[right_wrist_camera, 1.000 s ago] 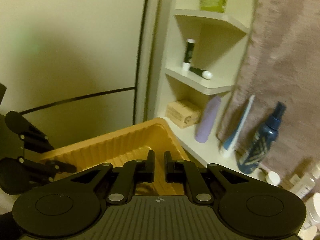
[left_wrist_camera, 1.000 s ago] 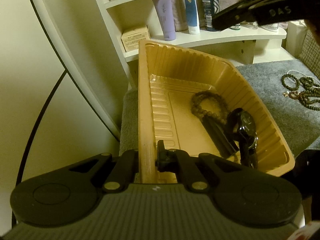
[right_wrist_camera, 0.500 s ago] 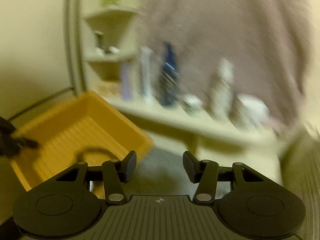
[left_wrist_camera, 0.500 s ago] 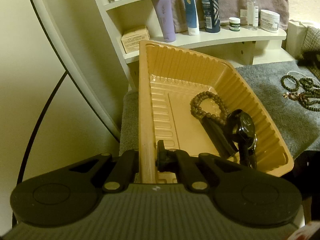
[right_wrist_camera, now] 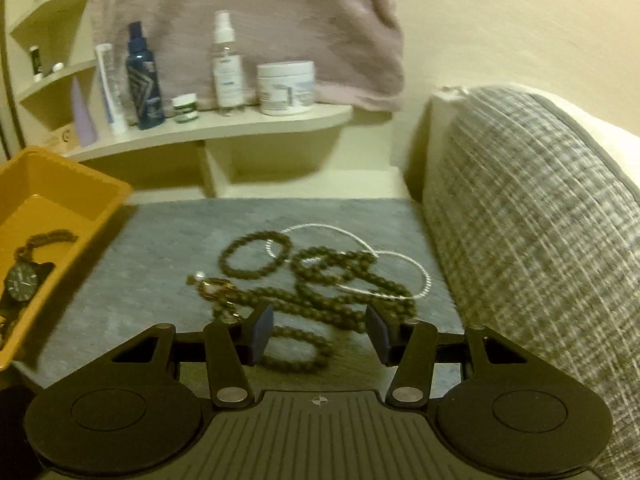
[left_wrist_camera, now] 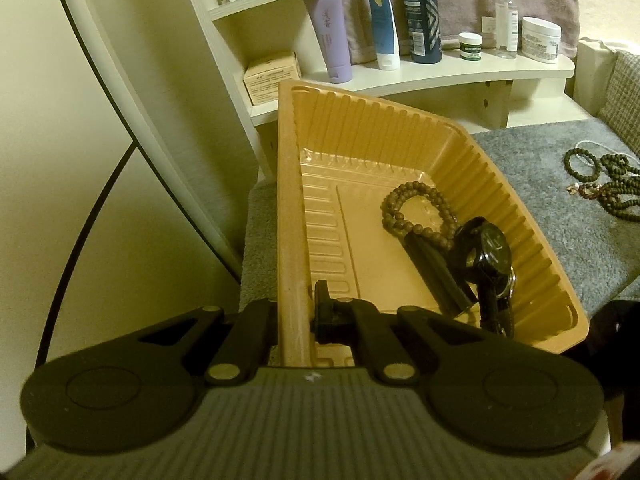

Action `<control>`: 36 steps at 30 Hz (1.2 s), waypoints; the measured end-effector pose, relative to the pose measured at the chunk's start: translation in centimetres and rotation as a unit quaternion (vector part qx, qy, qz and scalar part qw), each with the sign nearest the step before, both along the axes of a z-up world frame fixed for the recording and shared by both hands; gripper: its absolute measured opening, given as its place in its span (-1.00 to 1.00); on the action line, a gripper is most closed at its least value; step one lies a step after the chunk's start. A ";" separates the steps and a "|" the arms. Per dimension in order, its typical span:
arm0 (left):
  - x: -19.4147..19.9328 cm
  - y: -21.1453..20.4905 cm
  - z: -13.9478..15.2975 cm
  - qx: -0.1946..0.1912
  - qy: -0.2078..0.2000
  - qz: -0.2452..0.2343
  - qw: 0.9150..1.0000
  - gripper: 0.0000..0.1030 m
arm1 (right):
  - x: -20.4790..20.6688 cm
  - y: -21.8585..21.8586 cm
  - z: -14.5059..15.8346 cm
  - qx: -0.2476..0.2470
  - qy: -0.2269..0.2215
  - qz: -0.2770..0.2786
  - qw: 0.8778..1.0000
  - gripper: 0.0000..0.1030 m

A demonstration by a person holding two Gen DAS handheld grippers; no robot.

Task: Organize jewelry
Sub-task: 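Move the right gripper back to the bead necklace pile, then grasp another wooden bead bracelet with the right gripper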

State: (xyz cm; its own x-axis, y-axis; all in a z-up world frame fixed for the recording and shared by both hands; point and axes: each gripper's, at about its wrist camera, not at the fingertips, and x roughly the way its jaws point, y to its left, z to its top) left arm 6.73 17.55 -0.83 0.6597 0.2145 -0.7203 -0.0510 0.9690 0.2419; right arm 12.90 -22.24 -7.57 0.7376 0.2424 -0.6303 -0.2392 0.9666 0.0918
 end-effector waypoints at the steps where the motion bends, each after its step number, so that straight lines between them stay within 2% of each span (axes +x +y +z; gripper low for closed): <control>1: 0.0 0.0 0.0 0.000 0.000 0.000 1.000 -0.95 | -0.1 -0.1 0.0 -0.001 0.000 0.003 1.000 0.00; 13: 0.0 0.0 0.1 0.002 0.001 -0.004 1.000 -0.95 | 1.1 4.7 -0.9 -0.026 -0.001 0.082 0.996 -0.01; 15: 0.0 -0.1 0.1 0.003 0.001 -0.005 1.000 -0.95 | 1.6 5.6 -0.8 -0.037 -0.004 0.100 0.994 -0.08; 17: 0.0 0.0 0.1 0.002 0.001 -0.004 1.000 -0.95 | 2.3 6.5 -0.8 -0.050 -0.004 0.121 0.991 -0.29; 23: 0.0 -0.1 0.1 0.002 0.001 -0.004 1.000 -0.95 | 4.2 8.5 -1.3 -0.090 0.000 0.176 0.980 -0.41; 29: 0.0 -0.1 0.1 0.002 0.002 -0.003 1.000 -0.95 | 5.2 10.1 -1.4 -0.092 -0.005 0.205 0.974 -0.59; 36: -0.1 0.0 0.0 0.001 0.002 -0.003 1.000 -0.95 | 6.3 11.7 -2.3 -0.096 0.010 0.221 0.971 -0.61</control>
